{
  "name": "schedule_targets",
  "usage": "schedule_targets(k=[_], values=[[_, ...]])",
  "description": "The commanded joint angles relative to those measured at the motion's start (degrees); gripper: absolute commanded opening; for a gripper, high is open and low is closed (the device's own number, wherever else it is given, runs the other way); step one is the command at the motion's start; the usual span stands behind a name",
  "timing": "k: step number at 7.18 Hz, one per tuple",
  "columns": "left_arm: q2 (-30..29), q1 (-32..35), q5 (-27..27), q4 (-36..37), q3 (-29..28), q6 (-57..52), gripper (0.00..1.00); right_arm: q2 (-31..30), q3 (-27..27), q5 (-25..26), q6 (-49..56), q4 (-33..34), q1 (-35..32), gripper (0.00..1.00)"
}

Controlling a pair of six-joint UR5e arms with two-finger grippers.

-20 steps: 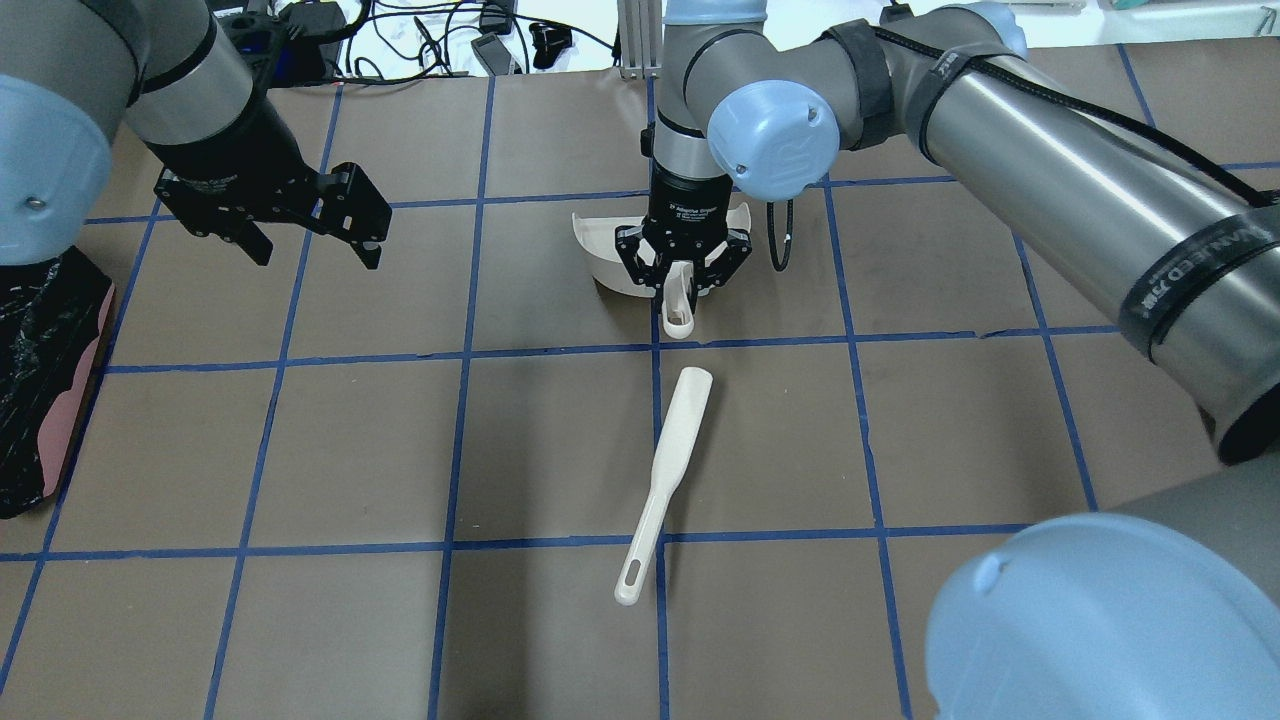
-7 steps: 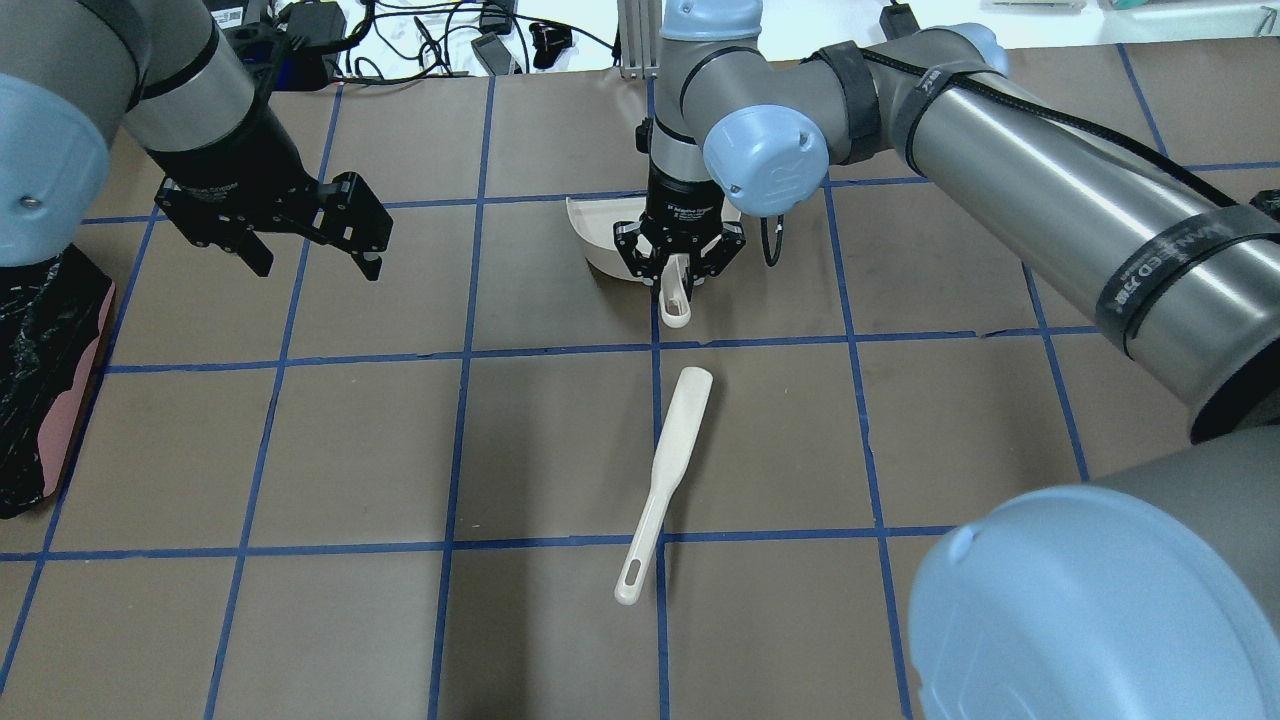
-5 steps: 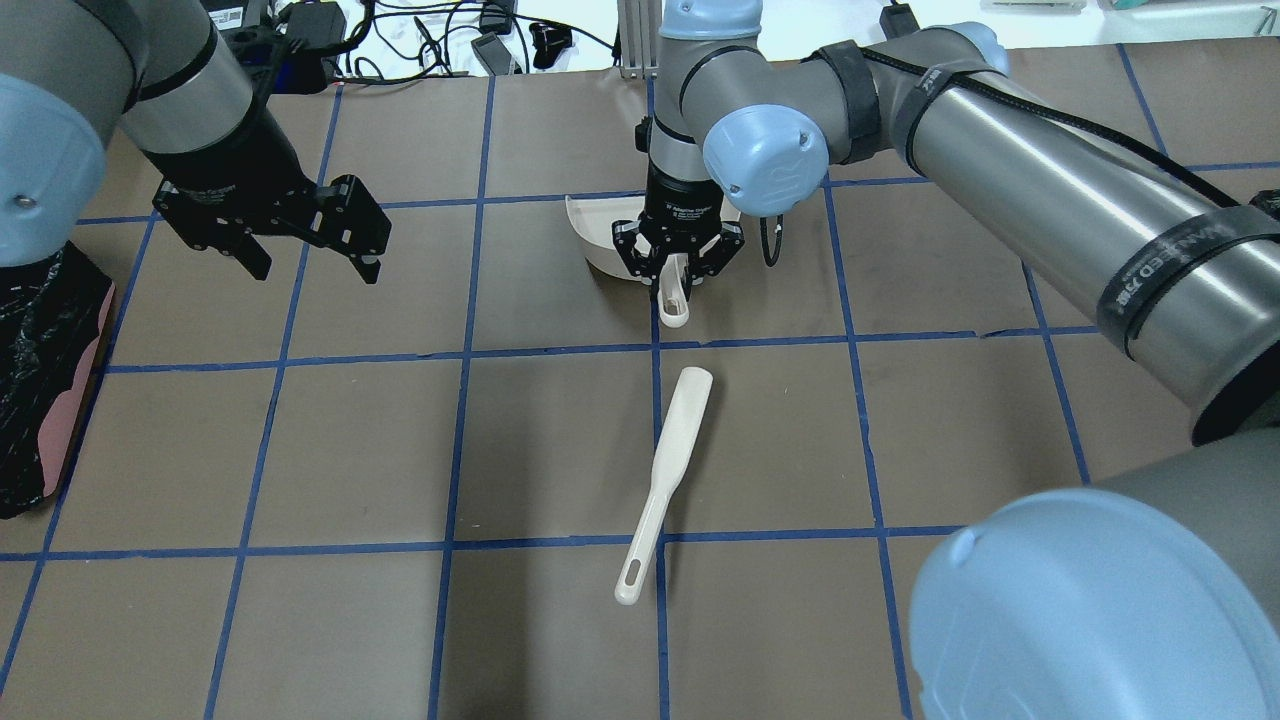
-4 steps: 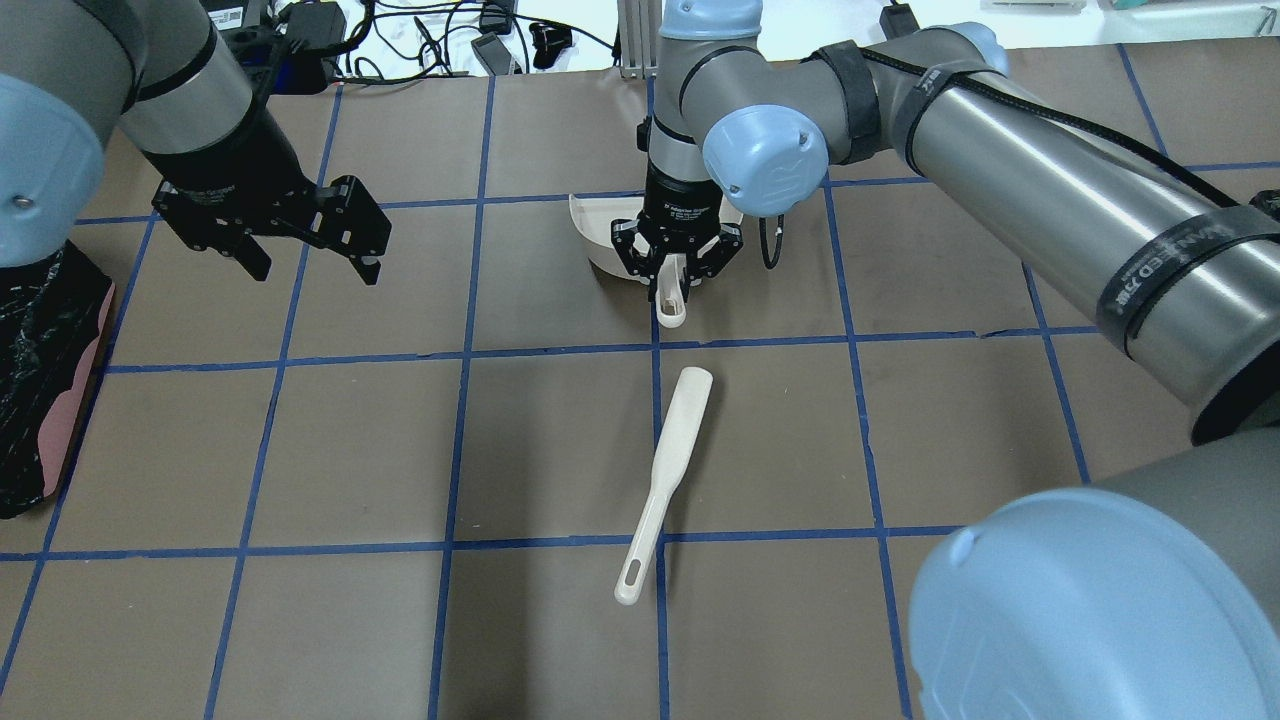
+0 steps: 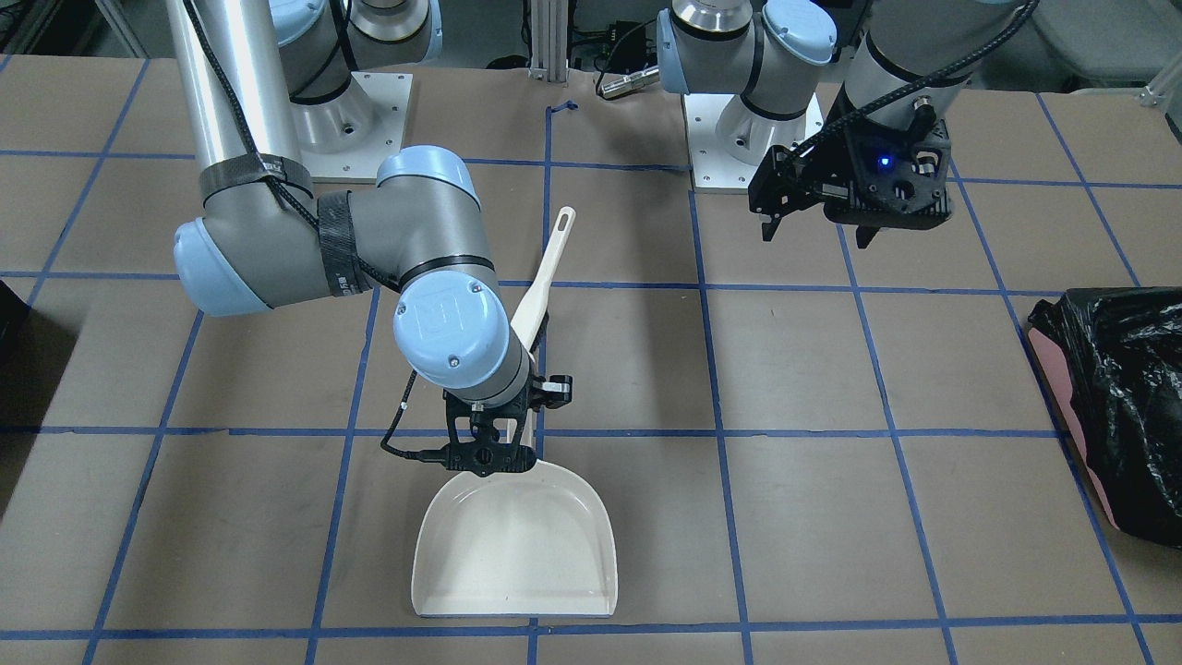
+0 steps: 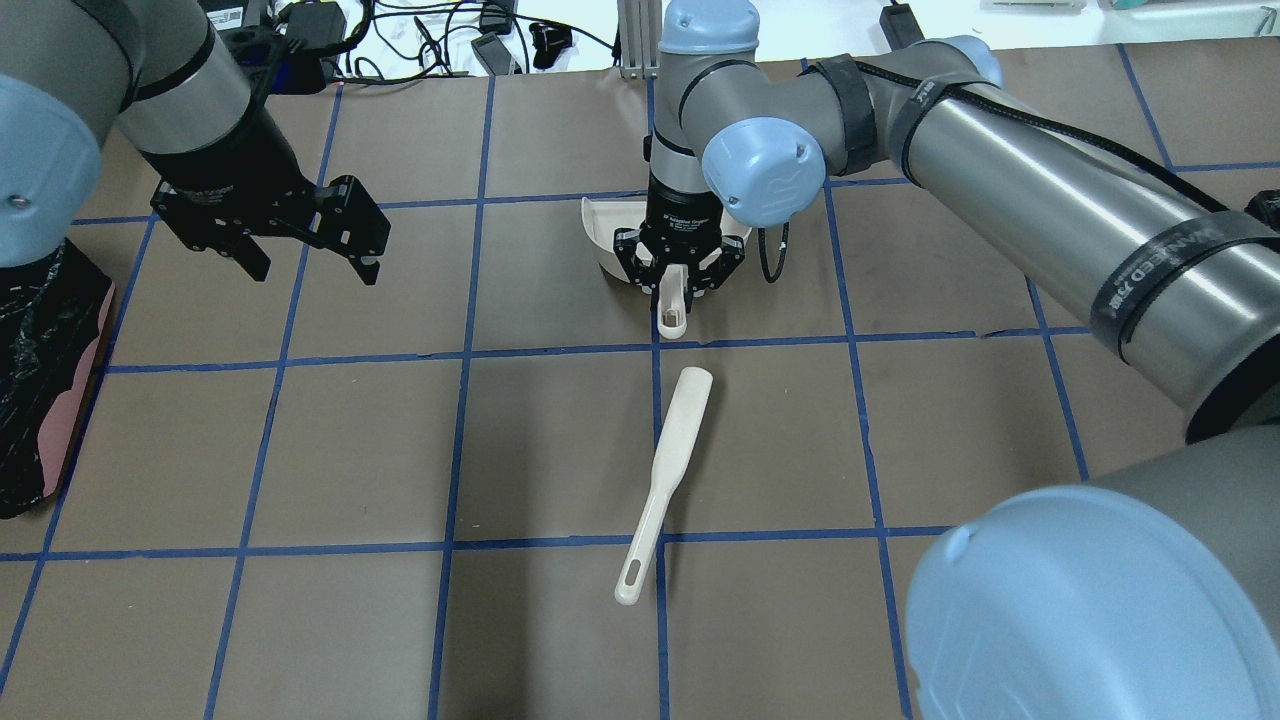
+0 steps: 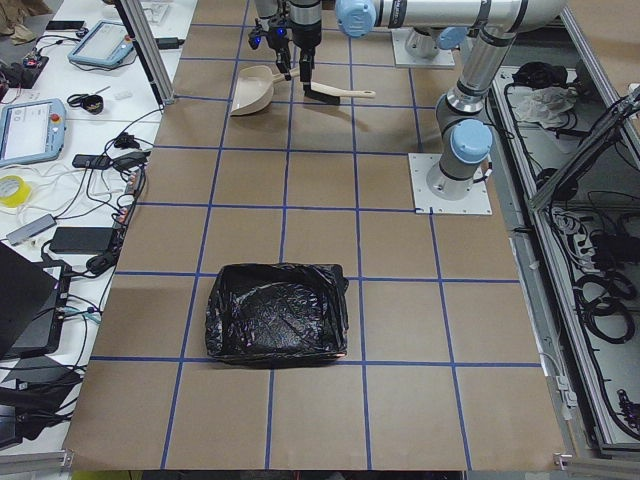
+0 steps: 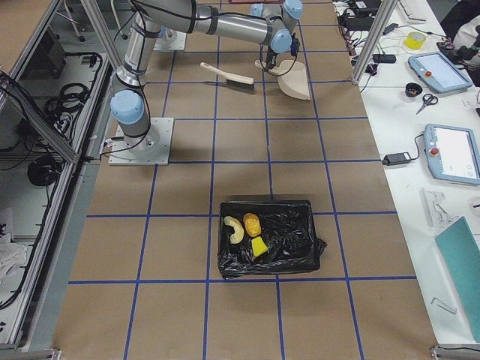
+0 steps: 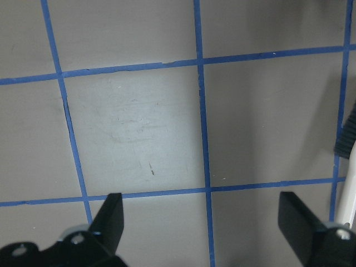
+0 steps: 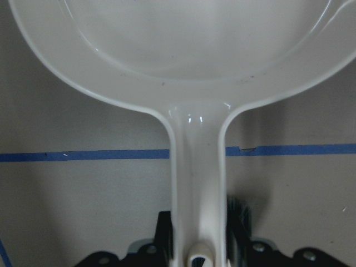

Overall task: Sweep and dump trash in nearest bin
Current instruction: 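Lower the dustpan onto the table beyond the brush with the right gripper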

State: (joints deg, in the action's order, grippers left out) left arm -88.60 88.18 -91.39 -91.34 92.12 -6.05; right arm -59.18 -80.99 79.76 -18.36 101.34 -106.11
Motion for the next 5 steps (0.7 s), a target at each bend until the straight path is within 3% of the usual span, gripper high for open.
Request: schedule_targets(k=[1, 2, 3, 4, 5], values=[[0.0, -0.03, -0.02, -0.06, -0.01, 0.07, 1.0, -0.41, -0.75, 0.14, 2.43, 1.84, -0.15, 0.75], [0.0, -0.03, -0.02, -0.24, 0.08, -0.02, 1.0, -1.02, -0.48, 0.22, 3.41, 1.84, -0.15, 0.92], [0.09, -0.03, -0.11, -0.41, -0.01, -0.02, 1.0, -2.42, -0.57, 0.31, 3.77, 1.66, -0.24, 1.0], [0.09, -0.03, -0.02, -0.42, -0.01, -0.02, 1.0, -5.3, -1.09, 0.75, 4.55, 1.49, -0.24, 1.0], [0.09, -0.03, -0.11, -0.42, -0.01, 0.07, 1.0, -6.55, 0.29, 5.02, 4.56, 1.4, -0.24, 1.0]])
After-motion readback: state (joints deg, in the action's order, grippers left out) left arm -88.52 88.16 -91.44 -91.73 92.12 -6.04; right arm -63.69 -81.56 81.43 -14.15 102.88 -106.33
